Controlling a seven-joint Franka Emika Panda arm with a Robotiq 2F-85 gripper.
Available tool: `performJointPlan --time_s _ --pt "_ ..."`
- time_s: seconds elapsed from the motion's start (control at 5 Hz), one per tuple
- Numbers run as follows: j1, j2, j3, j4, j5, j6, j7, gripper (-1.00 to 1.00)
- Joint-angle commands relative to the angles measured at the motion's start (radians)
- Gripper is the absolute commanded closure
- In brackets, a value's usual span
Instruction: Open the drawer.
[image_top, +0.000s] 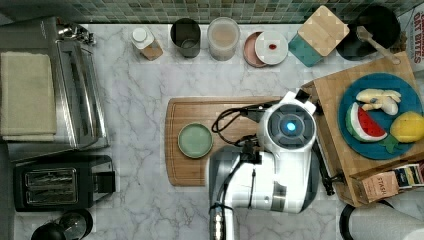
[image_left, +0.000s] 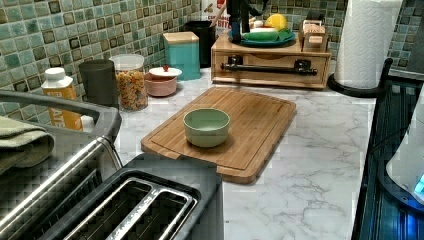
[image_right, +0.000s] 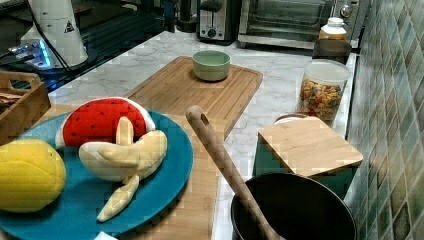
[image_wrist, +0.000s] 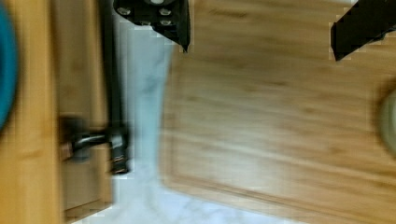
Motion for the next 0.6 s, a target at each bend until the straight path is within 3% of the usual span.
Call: performJointPlan --time_s 0.2,0.6 --pt "-0.094 0.002 -0.092 -0.114 -0.064 0.188 -0.234 -1.00" --pt "-0.141 0.050 -0.107 -0.158 -0.100 0.355 -0.320 -1.00"
